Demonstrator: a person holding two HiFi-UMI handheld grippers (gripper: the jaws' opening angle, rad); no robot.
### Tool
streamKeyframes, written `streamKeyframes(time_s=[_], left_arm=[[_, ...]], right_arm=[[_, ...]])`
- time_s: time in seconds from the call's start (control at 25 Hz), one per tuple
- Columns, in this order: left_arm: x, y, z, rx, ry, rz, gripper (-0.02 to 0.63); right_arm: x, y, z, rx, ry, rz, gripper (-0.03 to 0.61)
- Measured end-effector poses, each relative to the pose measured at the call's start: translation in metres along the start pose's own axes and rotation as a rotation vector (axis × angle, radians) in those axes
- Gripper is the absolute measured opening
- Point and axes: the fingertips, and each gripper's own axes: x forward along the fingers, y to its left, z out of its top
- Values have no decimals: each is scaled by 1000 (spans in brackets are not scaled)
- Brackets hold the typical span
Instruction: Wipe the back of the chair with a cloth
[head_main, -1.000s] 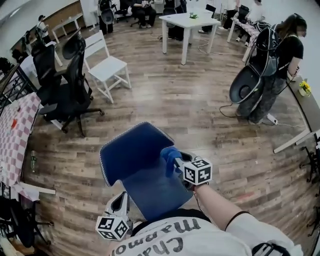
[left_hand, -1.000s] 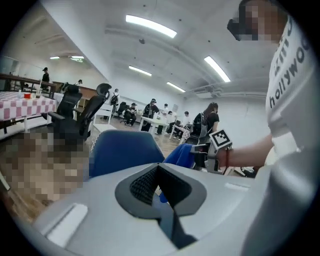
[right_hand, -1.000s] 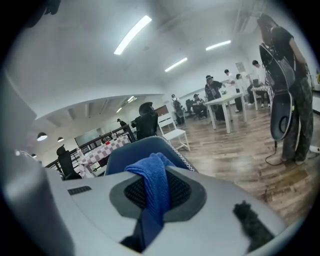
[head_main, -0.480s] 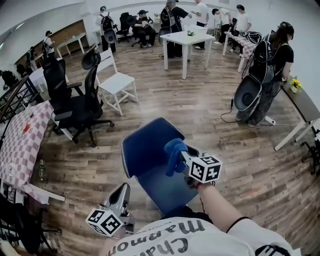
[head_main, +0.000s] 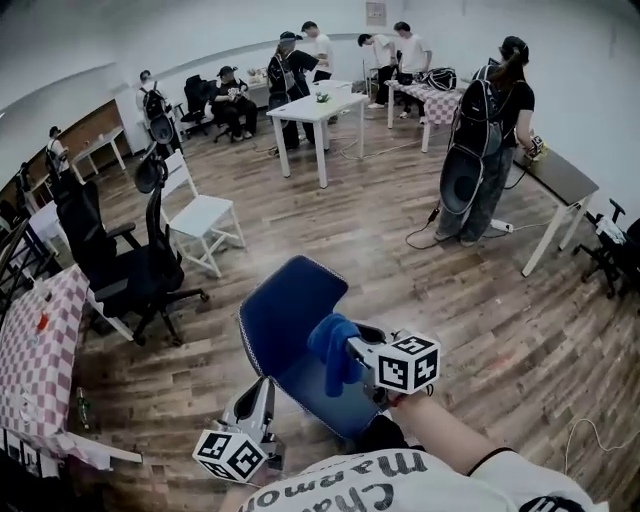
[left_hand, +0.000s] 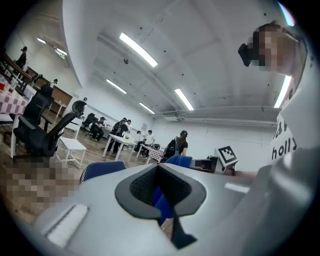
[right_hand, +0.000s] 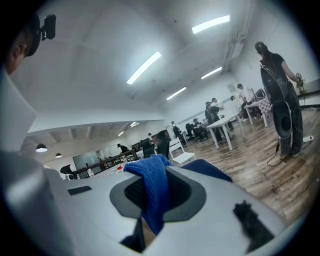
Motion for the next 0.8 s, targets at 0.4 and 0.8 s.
streamKeyframes(time_s=[0.4, 0.8], left_arm=[[9, -26, -2, 58, 1, -82, 3], [33, -77, -21, 72, -21, -26, 3]], right_arm=[[-36, 11, -7, -112, 62, -54, 49], [-84, -2, -2, -190, 69, 63, 49]])
